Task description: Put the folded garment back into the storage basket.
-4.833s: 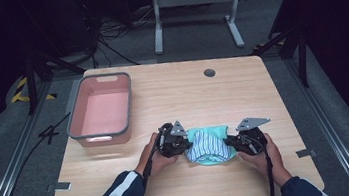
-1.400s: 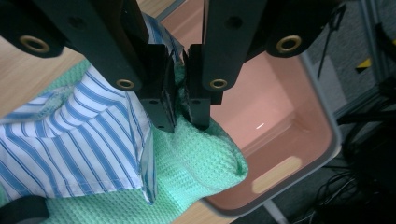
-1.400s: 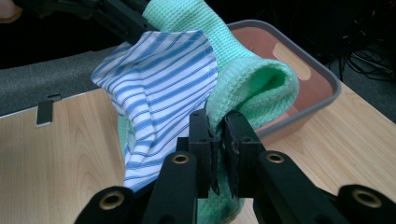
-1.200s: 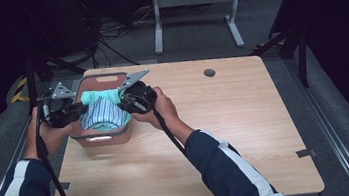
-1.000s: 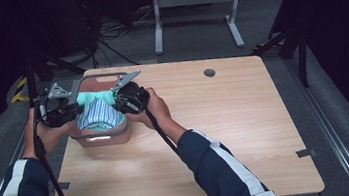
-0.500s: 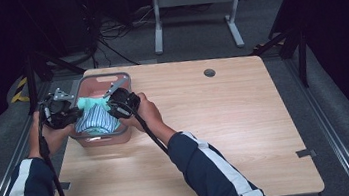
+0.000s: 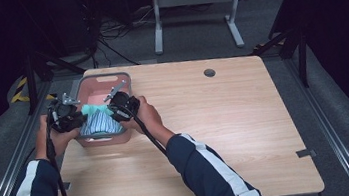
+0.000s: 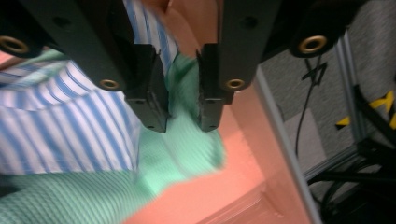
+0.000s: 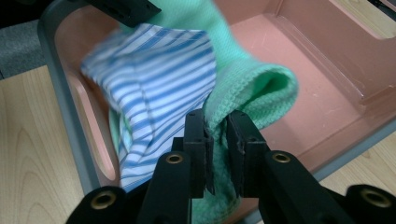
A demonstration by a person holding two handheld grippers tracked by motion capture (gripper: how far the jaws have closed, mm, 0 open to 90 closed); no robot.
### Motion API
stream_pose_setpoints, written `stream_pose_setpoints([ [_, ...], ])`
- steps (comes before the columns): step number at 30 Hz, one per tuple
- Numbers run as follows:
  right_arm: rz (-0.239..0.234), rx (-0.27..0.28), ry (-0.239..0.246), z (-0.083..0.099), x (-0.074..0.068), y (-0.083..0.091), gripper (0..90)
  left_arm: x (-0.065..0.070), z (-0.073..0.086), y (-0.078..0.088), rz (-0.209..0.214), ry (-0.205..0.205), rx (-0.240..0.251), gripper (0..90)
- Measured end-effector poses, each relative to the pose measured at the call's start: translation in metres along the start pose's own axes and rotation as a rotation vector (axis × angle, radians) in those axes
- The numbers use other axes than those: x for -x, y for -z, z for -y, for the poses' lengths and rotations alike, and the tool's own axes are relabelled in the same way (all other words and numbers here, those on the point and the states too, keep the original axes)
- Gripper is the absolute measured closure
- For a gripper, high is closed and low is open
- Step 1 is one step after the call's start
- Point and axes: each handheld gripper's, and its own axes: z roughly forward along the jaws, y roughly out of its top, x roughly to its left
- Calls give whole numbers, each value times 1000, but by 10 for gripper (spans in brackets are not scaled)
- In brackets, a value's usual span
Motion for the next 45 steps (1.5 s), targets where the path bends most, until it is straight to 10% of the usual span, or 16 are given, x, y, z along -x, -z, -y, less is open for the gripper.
stream_pose_setpoints([
  [28,58,6,13,14,15,36,650,18,0,19,56,6,158,721],
  [45,77,4,40,30,19,60,622,53,-6,35,100,-44,248,660],
])
